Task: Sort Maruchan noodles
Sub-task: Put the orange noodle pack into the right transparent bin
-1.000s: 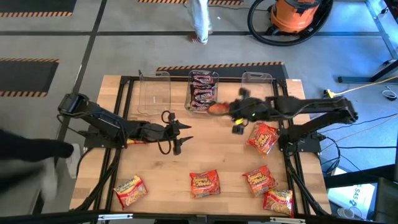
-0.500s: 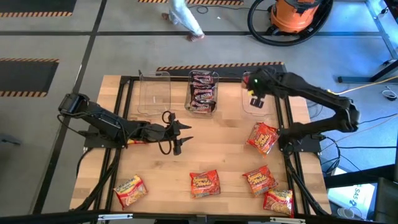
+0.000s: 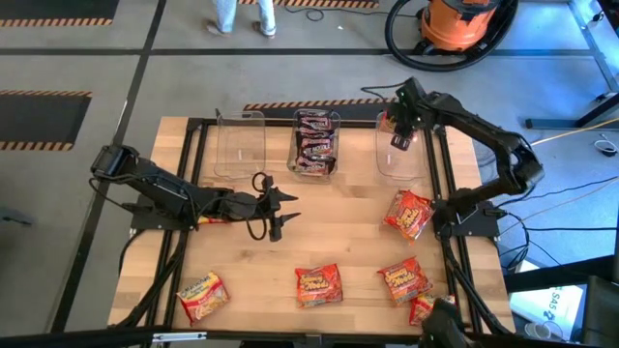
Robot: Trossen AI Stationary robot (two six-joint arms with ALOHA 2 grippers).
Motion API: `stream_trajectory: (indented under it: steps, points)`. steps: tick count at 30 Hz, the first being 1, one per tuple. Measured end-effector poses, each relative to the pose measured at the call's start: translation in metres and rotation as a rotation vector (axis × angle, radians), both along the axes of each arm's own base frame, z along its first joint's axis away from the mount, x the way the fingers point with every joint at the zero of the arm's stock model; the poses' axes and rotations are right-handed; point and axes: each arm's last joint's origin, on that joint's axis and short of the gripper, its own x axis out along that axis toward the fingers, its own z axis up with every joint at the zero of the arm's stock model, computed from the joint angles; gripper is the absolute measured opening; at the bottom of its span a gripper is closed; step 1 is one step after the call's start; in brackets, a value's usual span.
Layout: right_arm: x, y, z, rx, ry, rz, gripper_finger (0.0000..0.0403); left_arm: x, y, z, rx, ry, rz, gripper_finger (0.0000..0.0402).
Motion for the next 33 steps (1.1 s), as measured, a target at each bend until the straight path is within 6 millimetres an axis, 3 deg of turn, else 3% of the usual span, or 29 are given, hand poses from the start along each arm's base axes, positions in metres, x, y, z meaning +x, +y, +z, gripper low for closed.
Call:
stream_trajectory:
  steps: [7, 16, 33]
  points:
    - [0.0, -0.029, -0.031, 0.063, 0.001, -0.047, 0.0106, 0.0, 0.0, 0.0, 0.0, 0.0, -0.002, 0.0209]
    - [0.003, -0.043, -0.06, 0.118, 0.059, -0.042, 0.0109, 0.001, 0.003, 0.0, 0.015, 0.004, 0.002, 0.0209]
    - [0.005, -0.051, -0.064, 0.035, 0.107, -0.073, 0.0219, 0.003, 0.012, 0.001, -0.005, -0.007, -0.016, 0.0209]
